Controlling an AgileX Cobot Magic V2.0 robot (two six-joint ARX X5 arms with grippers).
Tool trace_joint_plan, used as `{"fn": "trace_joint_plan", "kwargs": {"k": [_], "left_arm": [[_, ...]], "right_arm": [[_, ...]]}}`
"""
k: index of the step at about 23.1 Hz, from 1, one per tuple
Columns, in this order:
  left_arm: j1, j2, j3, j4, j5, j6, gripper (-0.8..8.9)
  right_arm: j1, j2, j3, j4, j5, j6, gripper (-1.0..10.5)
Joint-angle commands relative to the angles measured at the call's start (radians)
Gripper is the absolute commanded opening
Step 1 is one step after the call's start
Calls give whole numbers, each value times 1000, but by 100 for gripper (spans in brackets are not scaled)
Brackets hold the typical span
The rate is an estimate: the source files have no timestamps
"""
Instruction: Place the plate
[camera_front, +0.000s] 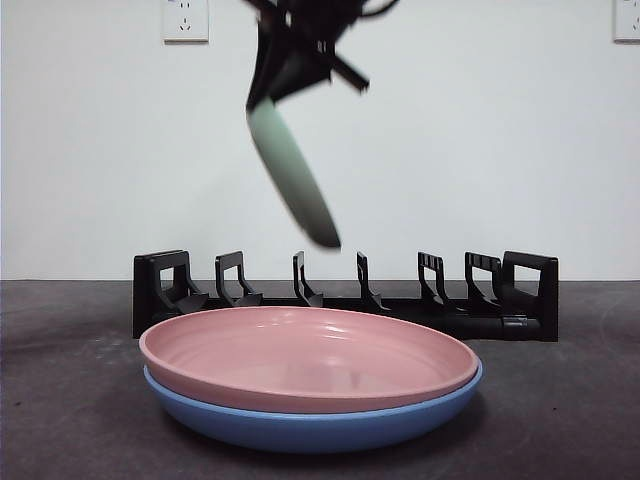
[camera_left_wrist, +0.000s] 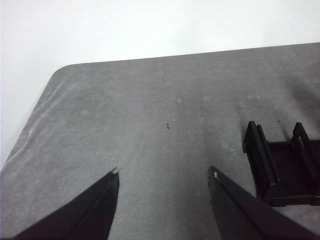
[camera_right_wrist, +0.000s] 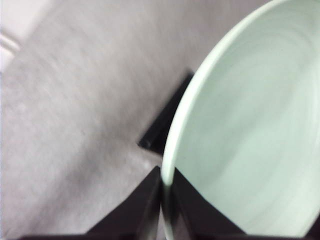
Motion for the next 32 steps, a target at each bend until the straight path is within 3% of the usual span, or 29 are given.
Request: {"fn": "trace_joint_plan", "kwargs": {"k": [1,4,7,22,25,32], "left_arm": [[0,5,21,15,0,-4,281],[0,4,21,15,0,-4,282],[0,5,21,15,0,-4,281],[0,5,21,16,0,-4,281],[0,5,21,16,0,-4,281],[0,5,21,16,0,-4,281]], "right_arm": [[23,-22,38,-8,72,-85,15],[52,-56,38,-14,196,-178,15],[74,-72,38,-20,261,-241,15],[93,-200,22,178,249,-254,15],[99,-236,-20,212,261,-284,15],[124,-420,-378,391,306,-333,14]]}}
